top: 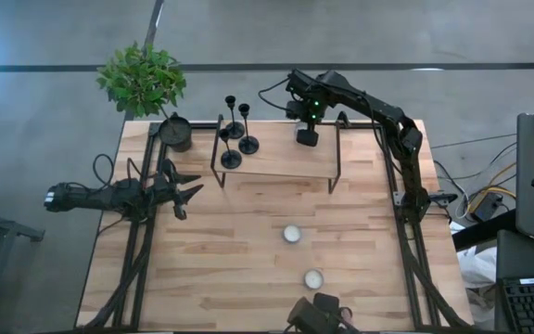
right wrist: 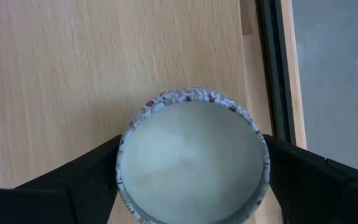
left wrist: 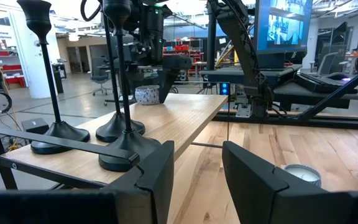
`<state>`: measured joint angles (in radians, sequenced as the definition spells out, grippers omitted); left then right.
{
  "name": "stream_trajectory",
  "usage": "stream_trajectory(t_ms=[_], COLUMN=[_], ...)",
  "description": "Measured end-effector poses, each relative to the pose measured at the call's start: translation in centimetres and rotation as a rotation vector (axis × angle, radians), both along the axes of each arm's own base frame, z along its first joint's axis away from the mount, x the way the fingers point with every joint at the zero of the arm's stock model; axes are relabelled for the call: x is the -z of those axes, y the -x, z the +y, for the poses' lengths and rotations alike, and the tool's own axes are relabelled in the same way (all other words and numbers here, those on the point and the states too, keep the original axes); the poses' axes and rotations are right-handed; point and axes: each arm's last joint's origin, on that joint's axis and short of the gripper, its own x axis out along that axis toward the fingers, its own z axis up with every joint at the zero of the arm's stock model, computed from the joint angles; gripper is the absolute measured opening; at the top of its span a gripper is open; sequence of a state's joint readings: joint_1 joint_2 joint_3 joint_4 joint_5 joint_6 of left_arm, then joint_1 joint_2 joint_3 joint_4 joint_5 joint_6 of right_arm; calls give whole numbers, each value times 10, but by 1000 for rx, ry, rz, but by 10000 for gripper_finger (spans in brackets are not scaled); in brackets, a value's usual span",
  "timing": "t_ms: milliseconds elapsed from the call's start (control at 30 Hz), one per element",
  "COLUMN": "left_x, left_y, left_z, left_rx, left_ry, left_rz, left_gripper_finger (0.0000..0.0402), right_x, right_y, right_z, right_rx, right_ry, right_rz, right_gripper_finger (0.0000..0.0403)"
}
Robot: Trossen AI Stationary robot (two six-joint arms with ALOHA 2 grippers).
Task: Pick & Place candle stick holders
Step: Put the red patterned scented candle on the shelf
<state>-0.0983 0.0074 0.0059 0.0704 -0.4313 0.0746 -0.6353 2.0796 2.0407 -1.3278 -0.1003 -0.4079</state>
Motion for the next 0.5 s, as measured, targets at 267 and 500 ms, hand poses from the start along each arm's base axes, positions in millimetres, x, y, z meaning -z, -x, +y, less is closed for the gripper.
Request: stream_trajectory(t_ms=[267,500], left_x=[0,0], left_y=[0,0], left_z=[0,0], left_rx=[0,0], left_ry=[0,0], left_rz=[0,0], left_gripper_finger=[142,142], right_x=[0,0], right_y=[-1,-3], right_z=[2,4], right_rx=[-23,-53], right_ry=[3,10], right_rz=[0,-1], right_gripper_finger=[368,369])
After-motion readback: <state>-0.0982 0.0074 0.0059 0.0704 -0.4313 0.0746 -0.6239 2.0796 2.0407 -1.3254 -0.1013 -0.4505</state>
